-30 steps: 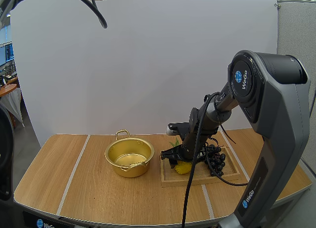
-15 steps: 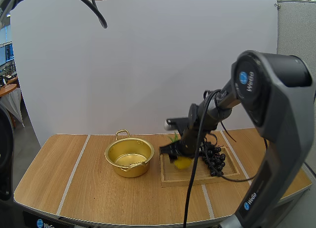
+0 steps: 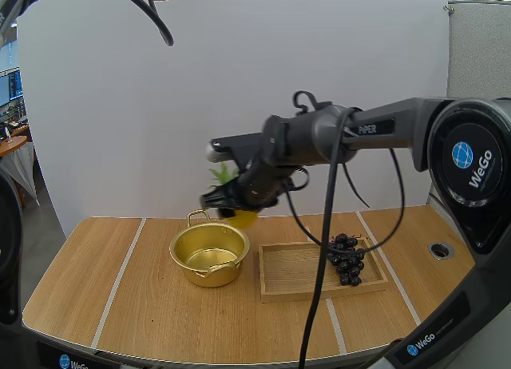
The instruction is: Open the pot, put the pineapple inside, and close it
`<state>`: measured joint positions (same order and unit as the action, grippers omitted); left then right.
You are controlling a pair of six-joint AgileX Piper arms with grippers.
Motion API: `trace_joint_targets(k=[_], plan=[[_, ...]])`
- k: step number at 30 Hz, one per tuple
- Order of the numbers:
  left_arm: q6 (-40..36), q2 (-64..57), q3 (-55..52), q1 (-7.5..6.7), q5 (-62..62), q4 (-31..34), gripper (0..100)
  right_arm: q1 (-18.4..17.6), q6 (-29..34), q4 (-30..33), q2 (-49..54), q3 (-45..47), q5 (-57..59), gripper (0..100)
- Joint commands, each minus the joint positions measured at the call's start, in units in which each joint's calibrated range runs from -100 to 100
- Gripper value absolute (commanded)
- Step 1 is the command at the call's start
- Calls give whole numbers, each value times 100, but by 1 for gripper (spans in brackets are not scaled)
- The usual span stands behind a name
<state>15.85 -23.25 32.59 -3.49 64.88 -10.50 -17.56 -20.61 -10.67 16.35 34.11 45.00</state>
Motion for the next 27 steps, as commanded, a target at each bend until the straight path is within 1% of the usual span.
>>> trace_joint_targets(k=[1, 3, 14, 27], plan=[[-43, -45, 50, 2, -262, 9, 0, -151, 55, 28, -192, -179, 21, 0], [-43, -45, 50, 2, -262, 9, 0, -212, 55, 28, -388, -259, 1, 0], [-43, -45, 50, 2, -262, 9, 0, -220, 55, 28, -1703, -725, -80, 0], [-43, -45, 50, 2, -262, 9, 0, -220, 55, 51, -2343, -741, -56, 0]])
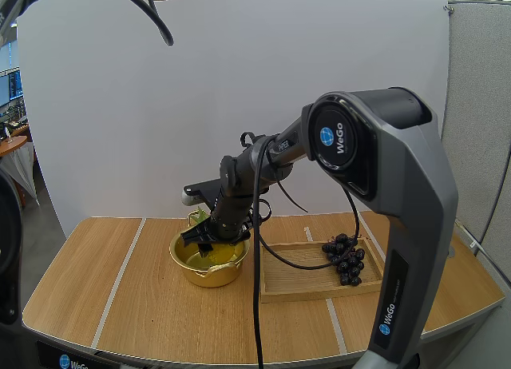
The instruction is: Open the pot, put the pineapple inside, and close it
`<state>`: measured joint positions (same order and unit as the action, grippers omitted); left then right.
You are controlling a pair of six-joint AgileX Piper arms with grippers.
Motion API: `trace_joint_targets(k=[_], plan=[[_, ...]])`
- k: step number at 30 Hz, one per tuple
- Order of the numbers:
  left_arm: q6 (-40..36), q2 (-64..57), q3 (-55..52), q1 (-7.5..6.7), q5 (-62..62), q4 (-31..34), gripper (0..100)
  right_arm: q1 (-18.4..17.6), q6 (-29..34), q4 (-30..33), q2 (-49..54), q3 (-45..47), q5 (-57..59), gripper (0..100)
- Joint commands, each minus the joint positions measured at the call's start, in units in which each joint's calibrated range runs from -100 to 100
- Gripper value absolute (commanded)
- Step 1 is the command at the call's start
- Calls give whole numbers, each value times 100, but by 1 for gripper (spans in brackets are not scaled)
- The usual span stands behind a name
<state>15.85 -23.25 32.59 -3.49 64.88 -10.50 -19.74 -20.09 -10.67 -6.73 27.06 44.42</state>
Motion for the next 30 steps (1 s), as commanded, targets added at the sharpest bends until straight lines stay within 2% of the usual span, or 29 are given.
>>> trace_joint_targets(k=[1, 17, 21, 30], plan=[[-43, -45, 50, 2, -262, 9, 0, -1, 3, 51, -43, -36, 3, 0], [-43, -45, 50, 2, -262, 9, 0, -4, 3, 110, -423, -36, -44, 0], [-43, -45, 50, 2, -262, 9, 0, 25, 258, 595, -423, -36, -119, 0], [-43, -45, 50, 2, -262, 9, 0, -108, 267, 540, -411, -36, 52, 0]])
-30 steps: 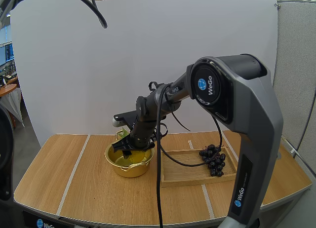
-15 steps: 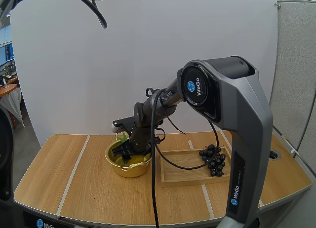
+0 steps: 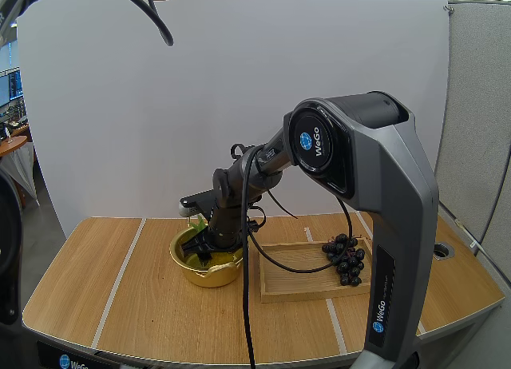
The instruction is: Open the pot, put the pineapple inside, and close it
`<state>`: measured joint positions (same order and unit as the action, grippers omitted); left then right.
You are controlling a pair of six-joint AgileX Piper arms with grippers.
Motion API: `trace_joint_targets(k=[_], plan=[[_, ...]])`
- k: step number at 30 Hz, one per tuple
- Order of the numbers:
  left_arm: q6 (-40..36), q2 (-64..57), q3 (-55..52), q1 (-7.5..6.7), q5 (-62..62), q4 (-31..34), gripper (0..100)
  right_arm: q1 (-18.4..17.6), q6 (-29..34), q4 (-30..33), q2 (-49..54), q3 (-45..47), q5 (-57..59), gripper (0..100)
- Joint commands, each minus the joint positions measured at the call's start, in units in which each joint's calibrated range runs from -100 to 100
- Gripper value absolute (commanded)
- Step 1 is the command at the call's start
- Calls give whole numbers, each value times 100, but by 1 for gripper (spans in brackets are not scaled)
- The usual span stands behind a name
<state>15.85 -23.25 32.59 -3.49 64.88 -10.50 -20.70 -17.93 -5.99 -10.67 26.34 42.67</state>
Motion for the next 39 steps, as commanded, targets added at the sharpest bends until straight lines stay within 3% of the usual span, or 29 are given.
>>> trace_joint_targets(k=[1, 17, 18, 20, 22, 25, 33, 39], plan=[[-43, -45, 50, 2, -262, 9, 0, -12, 50, 72, -17, 37, 221, 0], [-43, -45, 50, 2, -262, 9, 0, -13, 1, -28, -17, 37, 406, 0], [-43, -45, 50, 2, -262, 9, 0, -13, -93, -114, -17, 37, 432, 3], [-43, -45, 50, 2, -262, 9, 0, -13, -181, -195, -17, 37, 488, 21], [-43, -45, 50, 2, -262, 9, 0, -13, -181, -195, -17, 37, 553, 49], [-43, -45, 50, 2, -262, 9, 0, -13, -181, -195, -17, 37, 630, 100], [-43, -45, 50, 2, -262, 9, 0, -13, -181, -153, 97, 37, 649, 100], [-43, -45, 50, 2, -262, 9, 0, -13, -181, -91, 841, 37, 711, 100]])
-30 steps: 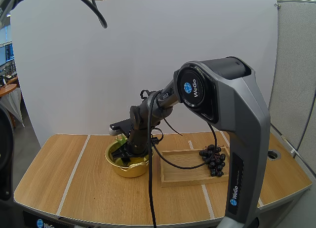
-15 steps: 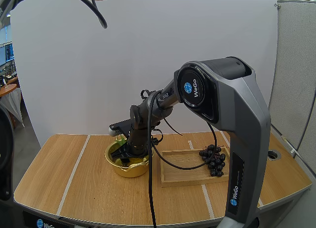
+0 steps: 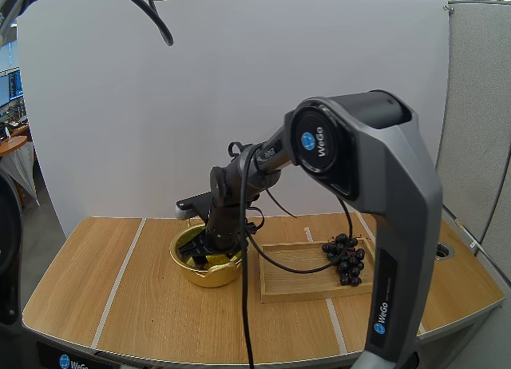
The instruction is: Open the pot, put the pineapple inside, and close it
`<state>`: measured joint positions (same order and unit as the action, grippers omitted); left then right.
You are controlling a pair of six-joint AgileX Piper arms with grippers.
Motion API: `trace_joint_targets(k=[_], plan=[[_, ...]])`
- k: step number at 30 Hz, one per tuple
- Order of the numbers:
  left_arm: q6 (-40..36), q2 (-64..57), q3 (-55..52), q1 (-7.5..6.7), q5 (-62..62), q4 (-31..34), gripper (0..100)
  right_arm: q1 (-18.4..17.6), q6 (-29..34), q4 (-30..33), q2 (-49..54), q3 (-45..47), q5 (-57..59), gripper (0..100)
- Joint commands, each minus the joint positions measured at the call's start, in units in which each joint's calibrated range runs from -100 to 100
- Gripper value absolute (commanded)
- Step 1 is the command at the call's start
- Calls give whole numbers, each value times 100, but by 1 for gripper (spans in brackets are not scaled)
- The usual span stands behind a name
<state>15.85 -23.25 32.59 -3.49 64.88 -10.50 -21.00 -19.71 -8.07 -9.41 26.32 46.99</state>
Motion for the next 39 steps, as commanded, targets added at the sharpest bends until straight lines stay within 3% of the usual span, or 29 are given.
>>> trace_joint_targets(k=[1, 13, 30, 39], plan=[[-43, -45, 50, 2, -262, 9, 0, 17, -2, 123, 853, 38, 303, 100], [-43, -45, 50, 2, -262, 9, 0, 17, -2, 148, 2976, 127, 984, 100], [-43, -45, 50, 2, -262, 9, 0, 17, 67, 325, 6364, 2027, 1742, 100], [-43, -45, 50, 2, -262, 9, 0, 17, 411, 592, 7661, 2739, 2824, 100]])
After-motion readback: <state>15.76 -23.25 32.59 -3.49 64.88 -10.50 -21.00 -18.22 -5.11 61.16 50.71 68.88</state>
